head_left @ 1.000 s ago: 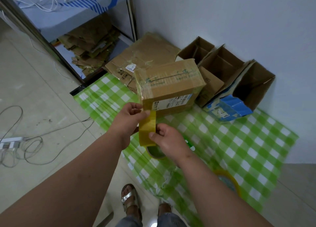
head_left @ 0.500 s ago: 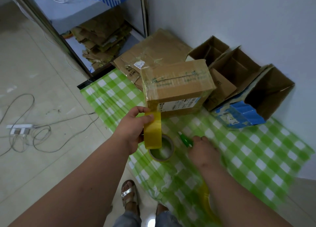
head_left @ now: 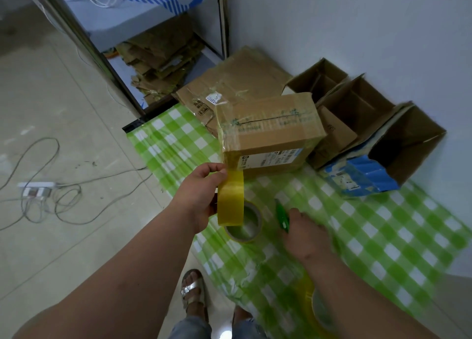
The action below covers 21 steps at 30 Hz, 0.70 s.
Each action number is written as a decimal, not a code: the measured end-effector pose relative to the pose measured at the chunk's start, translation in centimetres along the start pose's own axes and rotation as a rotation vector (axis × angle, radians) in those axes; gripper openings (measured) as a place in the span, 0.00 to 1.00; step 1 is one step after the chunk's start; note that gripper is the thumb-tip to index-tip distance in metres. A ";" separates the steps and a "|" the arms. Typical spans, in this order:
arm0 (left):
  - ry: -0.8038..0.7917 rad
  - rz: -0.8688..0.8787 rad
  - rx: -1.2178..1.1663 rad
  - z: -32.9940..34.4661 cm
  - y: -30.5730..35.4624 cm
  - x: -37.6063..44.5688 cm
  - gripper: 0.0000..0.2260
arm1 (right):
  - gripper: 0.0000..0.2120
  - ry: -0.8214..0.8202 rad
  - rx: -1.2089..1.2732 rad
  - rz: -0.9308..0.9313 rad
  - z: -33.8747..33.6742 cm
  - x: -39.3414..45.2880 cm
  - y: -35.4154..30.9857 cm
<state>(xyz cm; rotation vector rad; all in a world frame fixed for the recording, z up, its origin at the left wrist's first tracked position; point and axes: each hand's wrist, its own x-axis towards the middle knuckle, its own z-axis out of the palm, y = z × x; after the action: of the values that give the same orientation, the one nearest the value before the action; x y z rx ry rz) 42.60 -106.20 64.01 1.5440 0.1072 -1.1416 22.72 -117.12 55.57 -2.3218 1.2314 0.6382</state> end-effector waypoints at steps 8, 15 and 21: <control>0.008 0.006 0.001 -0.3 -0.2 -0.1 0.04 | 0.08 0.261 0.543 -0.042 -2.3 -1.2 -1.6; 0.016 0.002 -0.006 0.2 -0.5 -0.2 0.03 | 0.16 0.451 0.398 -0.440 -7.6 -3.0 -4.9; 0.017 0.004 -0.009 0.2 -0.9 -0.3 0.02 | 0.16 0.466 0.235 -0.505 -8.6 -2.6 -6.2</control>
<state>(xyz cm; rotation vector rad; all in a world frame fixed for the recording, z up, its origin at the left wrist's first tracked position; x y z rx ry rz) 41.74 -105.94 63.59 1.5459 0.1206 -1.1231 28.30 -117.14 64.90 -2.5011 0.7723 -0.2182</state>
